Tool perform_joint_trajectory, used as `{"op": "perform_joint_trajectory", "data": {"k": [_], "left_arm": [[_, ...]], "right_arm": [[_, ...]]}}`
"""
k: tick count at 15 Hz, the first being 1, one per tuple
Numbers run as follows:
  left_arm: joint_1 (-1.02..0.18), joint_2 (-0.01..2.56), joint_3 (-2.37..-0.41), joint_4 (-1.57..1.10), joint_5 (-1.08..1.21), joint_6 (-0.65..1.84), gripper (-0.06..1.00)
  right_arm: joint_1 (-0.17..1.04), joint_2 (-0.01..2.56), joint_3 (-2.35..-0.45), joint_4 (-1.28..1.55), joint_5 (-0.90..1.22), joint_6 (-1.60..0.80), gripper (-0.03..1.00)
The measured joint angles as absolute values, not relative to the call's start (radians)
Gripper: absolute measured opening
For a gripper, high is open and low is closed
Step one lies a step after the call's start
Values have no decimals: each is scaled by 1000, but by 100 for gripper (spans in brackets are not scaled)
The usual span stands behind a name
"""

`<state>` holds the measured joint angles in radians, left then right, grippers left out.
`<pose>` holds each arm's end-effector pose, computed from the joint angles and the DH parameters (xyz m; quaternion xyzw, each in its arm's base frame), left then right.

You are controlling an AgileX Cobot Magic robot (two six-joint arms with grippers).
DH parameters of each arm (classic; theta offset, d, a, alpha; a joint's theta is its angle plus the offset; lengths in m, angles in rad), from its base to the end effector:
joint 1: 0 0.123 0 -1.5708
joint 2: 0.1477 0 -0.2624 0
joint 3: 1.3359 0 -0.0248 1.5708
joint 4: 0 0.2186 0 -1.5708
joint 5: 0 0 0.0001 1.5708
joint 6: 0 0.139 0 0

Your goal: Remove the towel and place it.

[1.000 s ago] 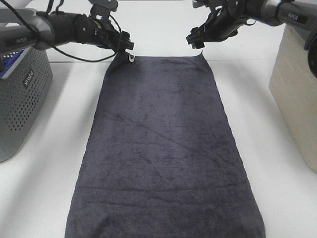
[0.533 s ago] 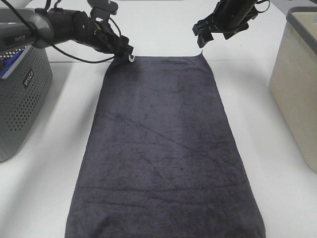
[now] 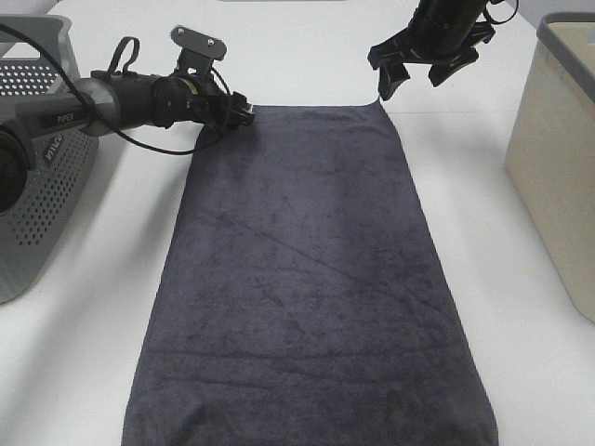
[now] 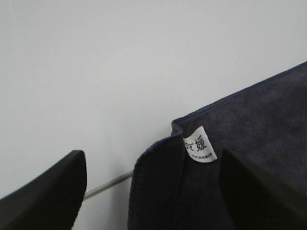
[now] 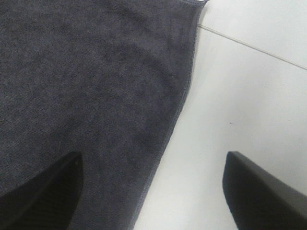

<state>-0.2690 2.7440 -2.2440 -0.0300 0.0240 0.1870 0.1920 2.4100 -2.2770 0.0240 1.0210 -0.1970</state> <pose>0.5691 -0.1570 0.0640 0.1785 0.8244 -0.0304 0.5362 0.4956 0.0992 0.1607 -0.1837 0.9508 0.0108 0.2493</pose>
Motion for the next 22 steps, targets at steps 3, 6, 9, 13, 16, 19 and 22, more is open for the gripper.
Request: {"op": "perform_joint_trajectory", "data": {"k": [3,6,9,13,16,19,22], "left_arm": [[-235,2768,-2244,-29,0,187,71],[-204,2768,-2244,-33,-29,186,71],[-199,2768,-2244,-42,-32,186,71],[-211,2748,-2244,-94,-60,155,71],[-269,2716,-2308,-124,-73,80,71],[-285,2741,-2308,-102,-73,88,71],[-278,2772,-2308,-94,-73,88,71]], "right_arm": [[192,2410,-2277,24,1035,-197,77],[192,2410,-2277,24,1035,-197,77],[192,2410,-2277,24,1035,-197,77],[192,2410,-2277,24,1035,-197,77],[192,2410,-2277,25,1027,-197,77],[192,2410,-2277,26,1025,-197,77],[192,2410,-2277,26,1032,-197,77]]}}
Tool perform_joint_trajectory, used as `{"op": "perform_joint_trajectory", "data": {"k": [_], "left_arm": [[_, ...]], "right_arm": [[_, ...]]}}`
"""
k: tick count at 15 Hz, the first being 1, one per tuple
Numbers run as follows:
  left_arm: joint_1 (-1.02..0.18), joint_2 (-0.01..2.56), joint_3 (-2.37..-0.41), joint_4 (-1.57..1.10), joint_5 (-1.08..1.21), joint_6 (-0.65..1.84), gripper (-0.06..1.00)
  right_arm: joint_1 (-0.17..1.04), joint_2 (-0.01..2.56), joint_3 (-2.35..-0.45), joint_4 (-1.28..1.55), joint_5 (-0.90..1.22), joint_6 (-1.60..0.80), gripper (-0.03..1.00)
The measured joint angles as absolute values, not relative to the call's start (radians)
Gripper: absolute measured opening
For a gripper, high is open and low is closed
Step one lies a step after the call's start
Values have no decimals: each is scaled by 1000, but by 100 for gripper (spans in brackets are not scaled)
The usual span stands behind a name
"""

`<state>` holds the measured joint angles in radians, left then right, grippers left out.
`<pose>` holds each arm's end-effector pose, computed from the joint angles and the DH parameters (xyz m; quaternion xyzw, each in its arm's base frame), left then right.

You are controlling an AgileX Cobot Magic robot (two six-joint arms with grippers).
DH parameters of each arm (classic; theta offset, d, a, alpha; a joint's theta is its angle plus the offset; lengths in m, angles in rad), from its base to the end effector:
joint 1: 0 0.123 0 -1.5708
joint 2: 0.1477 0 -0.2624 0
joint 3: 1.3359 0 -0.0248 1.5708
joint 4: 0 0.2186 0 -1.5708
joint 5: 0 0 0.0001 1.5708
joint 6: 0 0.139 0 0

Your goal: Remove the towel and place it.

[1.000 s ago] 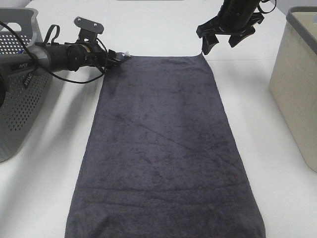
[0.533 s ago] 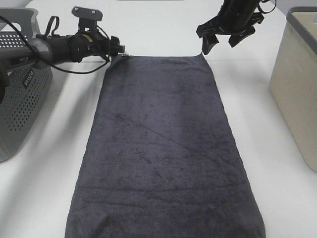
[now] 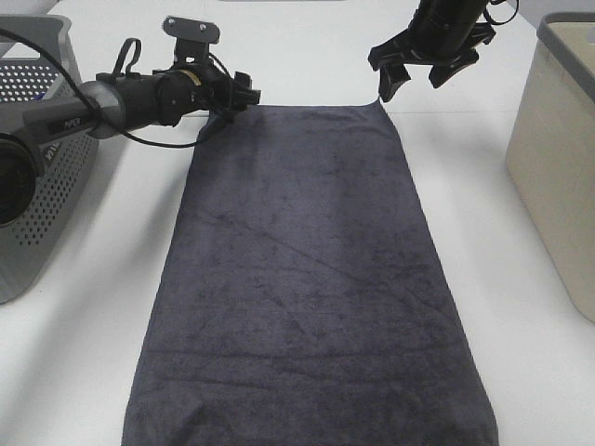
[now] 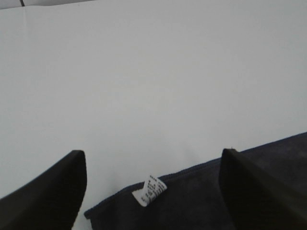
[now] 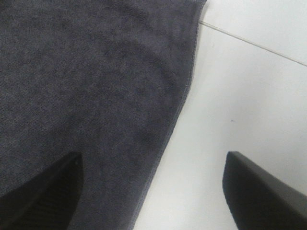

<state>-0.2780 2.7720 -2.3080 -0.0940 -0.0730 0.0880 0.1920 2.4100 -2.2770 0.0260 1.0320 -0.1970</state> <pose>0.5781 -0.1640 0.0817 0.1074 0.7989 -0.0810 0.5863 0.4943 0.0992 0.1600 -0.1837 0.9521 0.0118 0.2440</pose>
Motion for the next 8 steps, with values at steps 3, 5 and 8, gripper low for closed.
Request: {"op": "perform_joint_trajectory", "data": {"k": [3,5,8], "left_arm": [[-257,2806,-2307,-85,-73,89,71],[-238,2824,-2307,-85,-73,89,71],[-216,2836,-2307,-85,-73,88,71]], "right_arm": [[192,2410,-2277,26,1057,-197,77],[192,2410,-2277,26,1070,-197,77],[192,2410,-2277,26,1094,-197,77]]}}
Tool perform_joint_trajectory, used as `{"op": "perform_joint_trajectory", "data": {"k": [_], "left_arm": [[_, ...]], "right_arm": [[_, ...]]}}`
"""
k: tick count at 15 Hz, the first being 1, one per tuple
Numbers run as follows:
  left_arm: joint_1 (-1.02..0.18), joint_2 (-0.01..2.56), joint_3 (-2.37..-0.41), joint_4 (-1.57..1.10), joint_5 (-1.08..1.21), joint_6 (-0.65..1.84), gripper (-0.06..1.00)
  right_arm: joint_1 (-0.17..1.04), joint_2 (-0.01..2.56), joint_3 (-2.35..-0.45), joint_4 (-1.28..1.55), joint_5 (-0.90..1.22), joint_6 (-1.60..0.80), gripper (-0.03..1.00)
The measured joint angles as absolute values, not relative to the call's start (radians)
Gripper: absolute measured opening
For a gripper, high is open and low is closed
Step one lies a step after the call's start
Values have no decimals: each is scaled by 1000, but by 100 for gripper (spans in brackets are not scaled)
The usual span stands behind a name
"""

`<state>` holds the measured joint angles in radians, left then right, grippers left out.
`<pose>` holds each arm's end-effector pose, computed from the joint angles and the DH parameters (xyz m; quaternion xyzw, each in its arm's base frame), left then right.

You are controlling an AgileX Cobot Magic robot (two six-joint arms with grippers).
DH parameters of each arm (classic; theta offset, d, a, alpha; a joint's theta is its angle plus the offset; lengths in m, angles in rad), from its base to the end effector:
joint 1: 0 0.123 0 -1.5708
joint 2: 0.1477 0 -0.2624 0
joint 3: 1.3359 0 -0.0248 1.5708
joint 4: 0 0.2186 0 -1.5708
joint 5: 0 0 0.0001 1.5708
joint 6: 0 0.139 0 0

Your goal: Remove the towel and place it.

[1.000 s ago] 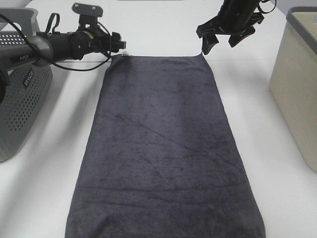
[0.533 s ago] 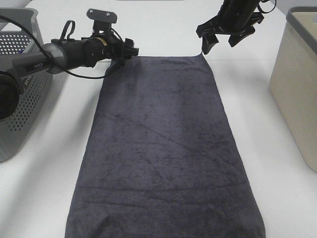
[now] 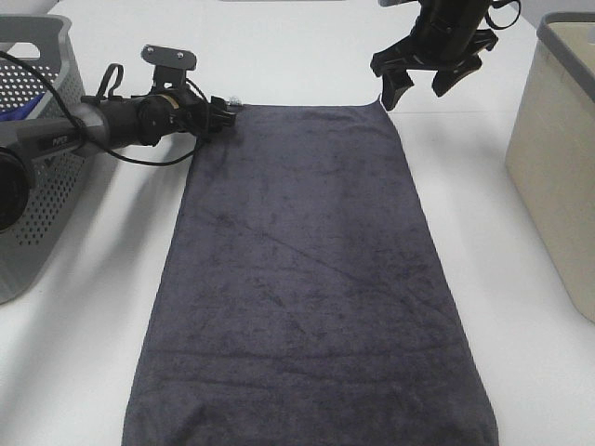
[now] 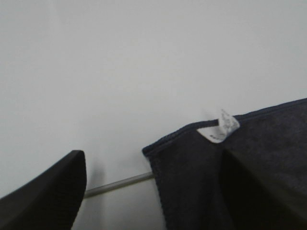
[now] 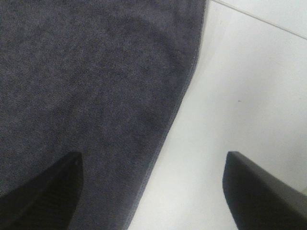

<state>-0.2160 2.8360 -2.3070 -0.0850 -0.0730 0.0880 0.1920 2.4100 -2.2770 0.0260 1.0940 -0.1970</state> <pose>0.5833 -0.1271 0.0430 0.0885 0.8201 -0.0575 0.5624 0.4867 0.0979 0.1561 -0.1855 0.9590 0.0120 0.2138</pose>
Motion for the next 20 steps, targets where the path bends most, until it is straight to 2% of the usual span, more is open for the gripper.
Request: {"op": "perform_joint_trajectory", "data": {"k": [4,16,20], "left_arm": [[-224,2787,-2307,-85,0,88,71],[-253,2177,-2307,-160,1038,18,71],[-194,2093,-2307,-32,1200,-82,71]], "right_arm": [[192,2396,-2277,15,1106,-183,77],[192,1957,-2276,0,1217,-21,77],[192,1777,-2125,-13,1218,-19,77]]}}
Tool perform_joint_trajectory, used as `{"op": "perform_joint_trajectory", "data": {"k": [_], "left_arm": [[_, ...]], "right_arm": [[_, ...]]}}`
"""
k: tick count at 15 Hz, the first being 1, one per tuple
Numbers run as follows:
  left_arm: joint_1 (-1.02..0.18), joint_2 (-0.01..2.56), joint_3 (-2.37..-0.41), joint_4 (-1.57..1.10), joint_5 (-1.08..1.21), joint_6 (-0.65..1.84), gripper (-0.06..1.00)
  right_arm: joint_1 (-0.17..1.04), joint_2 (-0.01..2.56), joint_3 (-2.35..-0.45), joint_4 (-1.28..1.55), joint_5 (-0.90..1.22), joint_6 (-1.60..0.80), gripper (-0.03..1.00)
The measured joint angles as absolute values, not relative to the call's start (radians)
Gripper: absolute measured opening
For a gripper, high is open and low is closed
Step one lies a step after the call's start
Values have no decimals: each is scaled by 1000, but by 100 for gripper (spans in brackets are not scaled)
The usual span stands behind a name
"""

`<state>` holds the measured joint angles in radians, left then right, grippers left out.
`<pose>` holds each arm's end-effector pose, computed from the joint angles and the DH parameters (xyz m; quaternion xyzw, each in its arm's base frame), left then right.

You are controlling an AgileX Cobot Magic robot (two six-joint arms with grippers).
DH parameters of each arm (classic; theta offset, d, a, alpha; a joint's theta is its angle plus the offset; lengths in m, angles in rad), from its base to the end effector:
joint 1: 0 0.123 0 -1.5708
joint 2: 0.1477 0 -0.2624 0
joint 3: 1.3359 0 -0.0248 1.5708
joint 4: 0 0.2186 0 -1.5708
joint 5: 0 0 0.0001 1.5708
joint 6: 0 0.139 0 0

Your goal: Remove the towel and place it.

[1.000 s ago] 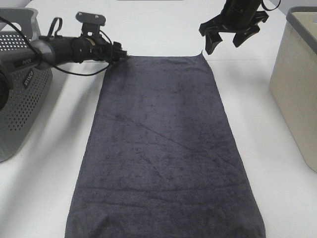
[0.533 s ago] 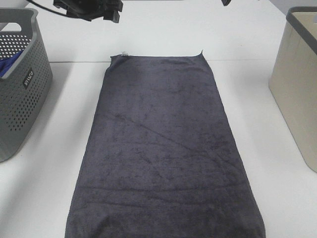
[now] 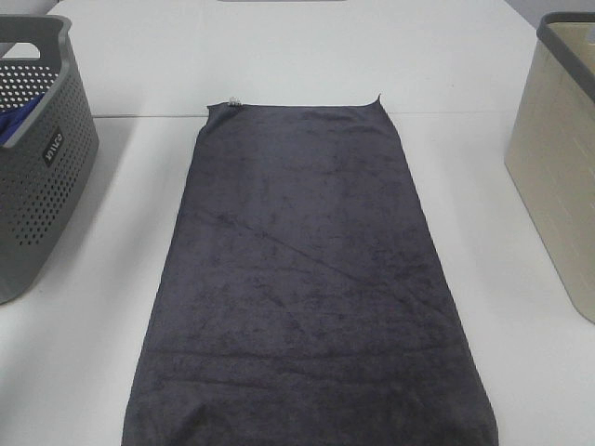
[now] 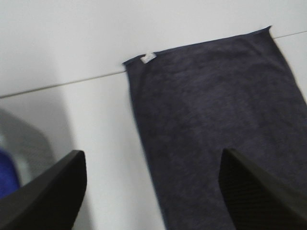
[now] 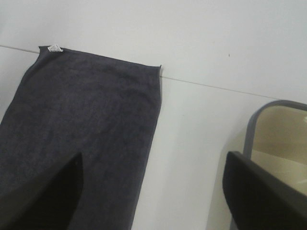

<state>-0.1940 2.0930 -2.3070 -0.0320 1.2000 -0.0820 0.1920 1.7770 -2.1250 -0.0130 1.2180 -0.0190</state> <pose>0.4415 -0.0910 0.3084 0.0523 0.9425 -0.0612 0.3243 0.3706 0.0703 0.3857 -0.0970 0.9183 0.0267 0.3830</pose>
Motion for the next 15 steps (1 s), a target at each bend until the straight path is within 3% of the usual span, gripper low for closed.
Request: {"op": "perform_joint_trajectory", "data": {"k": [4,7,12,13,15], "left_arm": [[-126,1971,-2282,44,1212,-125,71],[-114,1805,-2078,54,1210,-137,71],[-111,1285,-1422,63,1071,-201,71],[-111,1062,-1188,84,1055,-206,71],[-111,839,-1018,113,1056,-207,71]], "right_arm": [[192,1516,-1852,-21,1218,-14,77],[192,1318,-1636,-21,1218,15,77],[192,886,-1211,-21,1219,42,77],[192,718,-1111,-21,1220,46,77],[192,567,-1031,-21,1220,61,77]]}}
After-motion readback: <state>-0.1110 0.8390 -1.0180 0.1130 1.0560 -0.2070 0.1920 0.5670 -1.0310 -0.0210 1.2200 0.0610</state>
